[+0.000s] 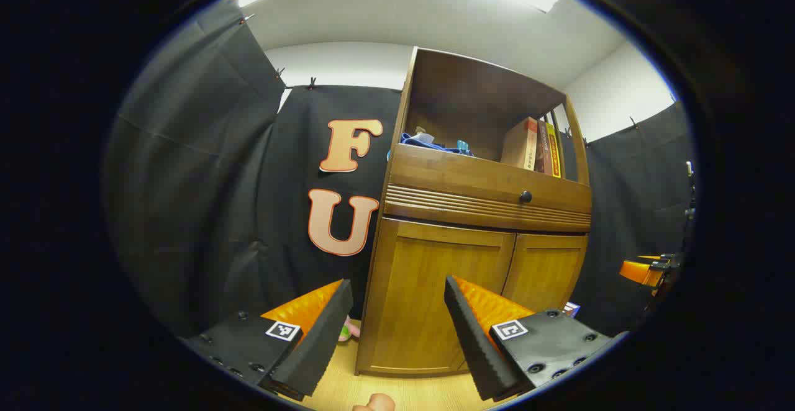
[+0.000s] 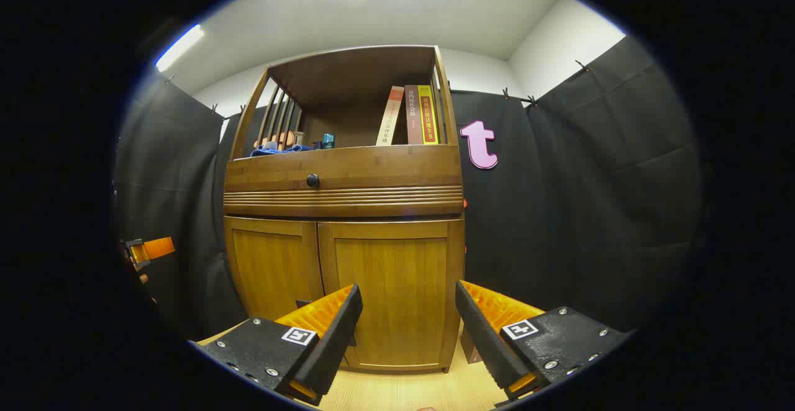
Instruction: Open the right door of the double-door shoe cabinet with the right hand, and open the left door with the left hand.
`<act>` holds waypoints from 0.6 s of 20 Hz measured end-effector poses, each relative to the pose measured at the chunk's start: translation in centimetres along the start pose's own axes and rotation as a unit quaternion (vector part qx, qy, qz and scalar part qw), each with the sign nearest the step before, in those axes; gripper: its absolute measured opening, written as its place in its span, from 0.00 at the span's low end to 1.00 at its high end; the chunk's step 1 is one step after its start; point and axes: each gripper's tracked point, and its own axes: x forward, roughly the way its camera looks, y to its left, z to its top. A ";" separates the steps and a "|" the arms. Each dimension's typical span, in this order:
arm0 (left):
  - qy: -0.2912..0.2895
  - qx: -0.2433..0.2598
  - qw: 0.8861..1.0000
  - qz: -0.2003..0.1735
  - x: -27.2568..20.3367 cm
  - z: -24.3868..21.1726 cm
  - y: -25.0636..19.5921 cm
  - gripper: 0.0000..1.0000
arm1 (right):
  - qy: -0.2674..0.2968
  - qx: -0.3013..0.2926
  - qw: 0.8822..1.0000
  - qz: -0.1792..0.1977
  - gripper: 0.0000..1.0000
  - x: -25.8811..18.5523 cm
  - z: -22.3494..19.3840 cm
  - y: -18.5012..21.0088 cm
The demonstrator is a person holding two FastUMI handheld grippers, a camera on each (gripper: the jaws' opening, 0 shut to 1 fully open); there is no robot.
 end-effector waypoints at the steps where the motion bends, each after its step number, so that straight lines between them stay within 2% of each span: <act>1: -0.002 0.002 1.000 0.003 0.0 0.2 0.1 0.98 | 0.000 -0.001 1.000 0.001 1.00 0.0 0.1 0.1; 11: 0.004 0.002 1.000 -0.005 0.5 0.1 -0.7 0.96 | 0.005 -0.006 1.000 0.001 1.00 0.4 0.0 -0.2; 12: 0.004 0.002 1.000 -0.005 0.5 0.1 -0.7 0.96 | 0.006 -0.004 1.000 0.001 0.93 0.5 0.0 -0.3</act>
